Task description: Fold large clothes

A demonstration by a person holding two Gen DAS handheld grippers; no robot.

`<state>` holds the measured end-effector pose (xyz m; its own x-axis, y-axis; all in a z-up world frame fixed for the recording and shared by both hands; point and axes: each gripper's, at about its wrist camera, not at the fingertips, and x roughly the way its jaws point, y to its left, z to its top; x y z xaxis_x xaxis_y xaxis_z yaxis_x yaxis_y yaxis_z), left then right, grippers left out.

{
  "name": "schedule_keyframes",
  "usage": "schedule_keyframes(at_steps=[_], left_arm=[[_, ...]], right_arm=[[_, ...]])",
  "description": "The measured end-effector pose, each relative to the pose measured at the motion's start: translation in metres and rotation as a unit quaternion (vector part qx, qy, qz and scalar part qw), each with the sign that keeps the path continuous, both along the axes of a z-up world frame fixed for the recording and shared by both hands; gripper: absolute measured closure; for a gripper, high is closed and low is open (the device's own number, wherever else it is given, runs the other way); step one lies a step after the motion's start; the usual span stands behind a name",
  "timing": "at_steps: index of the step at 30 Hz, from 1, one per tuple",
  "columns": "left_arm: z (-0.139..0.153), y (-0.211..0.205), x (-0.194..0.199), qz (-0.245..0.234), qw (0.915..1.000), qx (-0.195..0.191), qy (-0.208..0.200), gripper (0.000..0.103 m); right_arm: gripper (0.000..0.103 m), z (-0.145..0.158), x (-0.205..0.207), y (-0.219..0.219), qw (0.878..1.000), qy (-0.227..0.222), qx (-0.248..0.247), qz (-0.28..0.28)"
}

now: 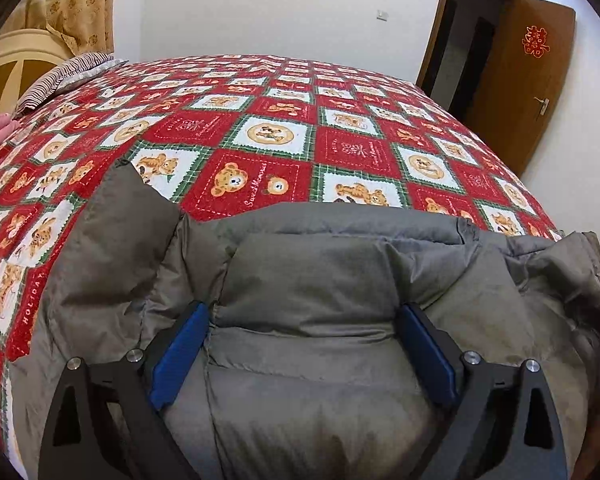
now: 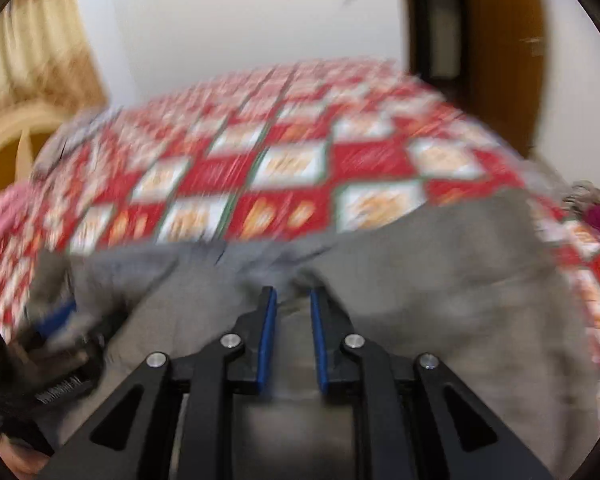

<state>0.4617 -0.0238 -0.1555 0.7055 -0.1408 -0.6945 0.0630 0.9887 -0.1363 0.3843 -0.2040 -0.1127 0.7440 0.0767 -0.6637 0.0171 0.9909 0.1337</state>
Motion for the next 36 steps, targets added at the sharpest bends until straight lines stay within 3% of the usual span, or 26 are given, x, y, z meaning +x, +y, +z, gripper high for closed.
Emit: schedule_keyframes(at_steps=[2,4,8,10,13,19,23,25,26,29,33,36], left_arm=[[0.000,0.000,0.000,0.001,1.0000,0.003,0.000,0.007],[0.000,-0.001,0.000,0.002,1.0000,0.006,0.000,0.007],[0.000,-0.004,0.000,0.002,0.9999,0.013,-0.001,0.007],[0.000,-0.004,-0.001,0.001,0.9999,0.014,-0.002,0.007],[0.000,-0.005,-0.001,0.001,0.9999,0.016,-0.003,0.007],[0.000,-0.005,-0.002,0.002,0.9998,0.019,-0.003,0.007],[0.001,-0.007,-0.001,0.002,0.9996,0.029,0.004,0.007],[0.002,-0.010,-0.001,0.001,0.9990,0.044,0.012,0.007],[0.005,-0.011,-0.004,-0.007,0.9980,0.059,0.022,0.007],[0.025,-0.002,-0.029,-0.029,0.9975,0.061,0.018,0.007],[0.055,0.035,-0.080,-0.020,0.9995,0.024,-0.010,0.007],[0.058,0.075,-0.115,0.021,0.9996,-0.006,-0.015,0.007]], right_arm=[[0.085,0.011,-0.007,-0.024,0.999,-0.011,-0.014,-0.037],[0.085,0.007,-0.007,-0.056,0.997,0.012,-0.019,-0.079],[0.091,-0.023,-0.008,-0.111,0.988,0.053,0.043,-0.140],[0.097,-0.034,-0.010,-0.119,0.985,0.051,0.066,-0.151],[0.102,-0.040,-0.010,-0.113,0.984,0.042,0.043,-0.169],[0.103,-0.044,-0.014,-0.127,0.981,0.030,0.082,-0.175],[0.103,-0.038,-0.007,-0.112,0.983,0.050,0.025,-0.178],[0.103,-0.025,-0.001,-0.095,0.981,0.080,-0.058,-0.165],[0.100,-0.011,-0.009,-0.089,0.982,0.064,-0.077,-0.162],[0.096,0.030,-0.047,-0.068,0.988,-0.018,-0.054,-0.143],[0.096,0.049,-0.073,-0.009,0.998,-0.016,-0.022,-0.063],[0.096,0.042,-0.072,0.033,1.000,0.000,0.011,0.002]])
